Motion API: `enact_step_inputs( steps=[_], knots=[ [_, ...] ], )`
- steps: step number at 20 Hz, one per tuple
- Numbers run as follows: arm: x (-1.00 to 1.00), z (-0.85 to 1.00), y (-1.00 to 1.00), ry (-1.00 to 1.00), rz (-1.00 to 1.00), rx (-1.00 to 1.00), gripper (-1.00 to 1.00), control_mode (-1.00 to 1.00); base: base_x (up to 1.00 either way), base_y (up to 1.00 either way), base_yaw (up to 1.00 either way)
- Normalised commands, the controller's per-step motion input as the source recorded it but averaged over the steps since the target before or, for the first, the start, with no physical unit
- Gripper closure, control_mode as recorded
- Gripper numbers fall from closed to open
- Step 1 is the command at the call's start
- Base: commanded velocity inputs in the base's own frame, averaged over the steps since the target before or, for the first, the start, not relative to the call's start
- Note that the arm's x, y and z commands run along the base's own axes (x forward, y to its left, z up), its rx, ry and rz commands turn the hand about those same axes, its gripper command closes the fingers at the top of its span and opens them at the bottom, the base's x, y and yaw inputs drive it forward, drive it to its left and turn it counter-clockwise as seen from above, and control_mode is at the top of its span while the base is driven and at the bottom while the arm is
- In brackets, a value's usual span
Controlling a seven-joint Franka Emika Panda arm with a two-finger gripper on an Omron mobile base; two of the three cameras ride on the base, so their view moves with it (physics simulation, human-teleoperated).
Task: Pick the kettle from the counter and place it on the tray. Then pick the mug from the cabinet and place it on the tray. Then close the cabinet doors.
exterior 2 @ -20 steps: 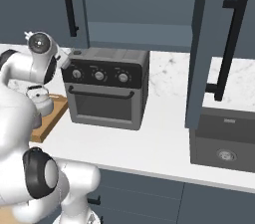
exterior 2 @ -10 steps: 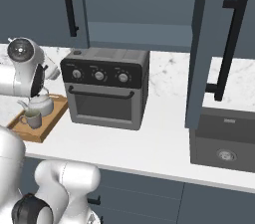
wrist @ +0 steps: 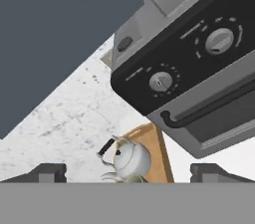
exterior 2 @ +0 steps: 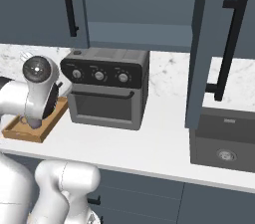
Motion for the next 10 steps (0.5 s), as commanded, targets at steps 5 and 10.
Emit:
enact_step_inputs(
  steps=[5, 10],
  knots=[
    [-0.30, -0.34, -0.72, 0.00, 0.00, 0.05, -1.00, -1.00, 0.00, 0.00, 0.00],
    [-0.32, -0.29, -0.61, -0.04, 0.00, 0.05, -1.00, -1.00, 0.00, 0.00, 0.00]
  ],
)
